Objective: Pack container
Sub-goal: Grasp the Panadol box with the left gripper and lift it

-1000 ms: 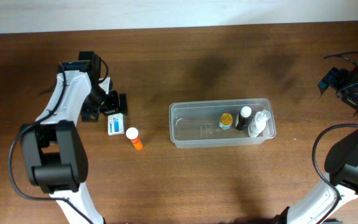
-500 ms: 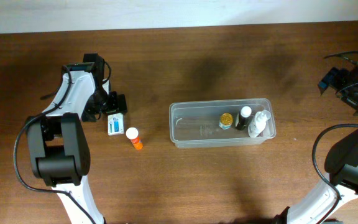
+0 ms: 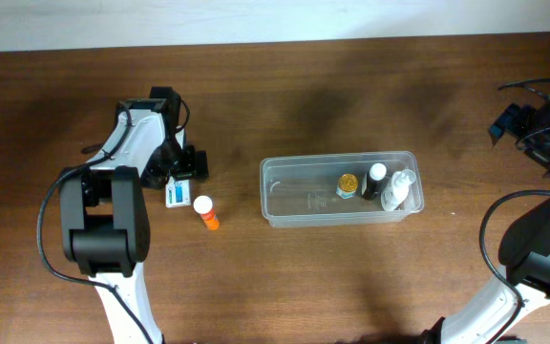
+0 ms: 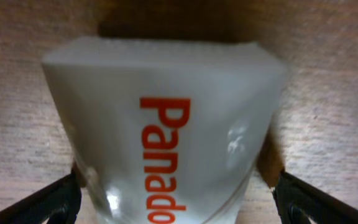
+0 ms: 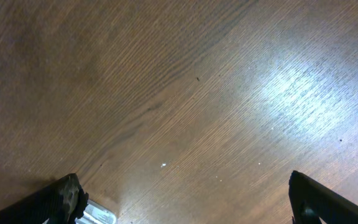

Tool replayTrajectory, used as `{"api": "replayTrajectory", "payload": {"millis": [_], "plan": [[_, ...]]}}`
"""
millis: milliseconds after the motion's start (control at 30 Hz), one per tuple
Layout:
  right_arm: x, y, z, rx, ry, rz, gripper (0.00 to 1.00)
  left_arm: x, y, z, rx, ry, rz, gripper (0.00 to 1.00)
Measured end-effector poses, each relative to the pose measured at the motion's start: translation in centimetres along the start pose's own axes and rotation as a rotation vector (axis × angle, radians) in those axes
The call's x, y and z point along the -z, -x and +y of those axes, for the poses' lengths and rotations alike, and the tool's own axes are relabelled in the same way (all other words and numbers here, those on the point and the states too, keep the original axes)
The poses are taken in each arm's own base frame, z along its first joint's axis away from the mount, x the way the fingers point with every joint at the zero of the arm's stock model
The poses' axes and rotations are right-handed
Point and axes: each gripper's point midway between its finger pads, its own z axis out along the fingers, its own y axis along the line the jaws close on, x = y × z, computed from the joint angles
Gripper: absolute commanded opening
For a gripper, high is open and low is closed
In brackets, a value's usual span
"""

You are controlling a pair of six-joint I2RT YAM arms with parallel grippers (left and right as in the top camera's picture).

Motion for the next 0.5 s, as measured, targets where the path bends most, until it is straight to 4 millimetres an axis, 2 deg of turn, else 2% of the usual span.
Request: {"api": "replayTrajectory", "payload": {"millis": [100, 167, 400, 500], "plan": [[0.00, 0.00, -0.02, 0.000, -0.001, 0.000, 0.98, -0.01, 0.00, 0.00, 0.000, -0.001, 0.001, 0.98], [0.00, 0.00, -0.02, -0.001, 0.000, 0.000, 0.99, -0.01, 0.00, 0.01, 0.001, 0.000, 0.000, 0.93], [0.00, 0.00, -0.02, -0.001, 0.000, 0.000, 0.98, -0.01, -0.09, 0.03, 0.004, 0.000, 0.004, 0.61], [0.00, 0.00, -0.02, 0.000, 0.000, 0.000, 0.98, 0.00, -0.35, 0.08, 0.004, 0.003, 0.015, 0.51]]}}
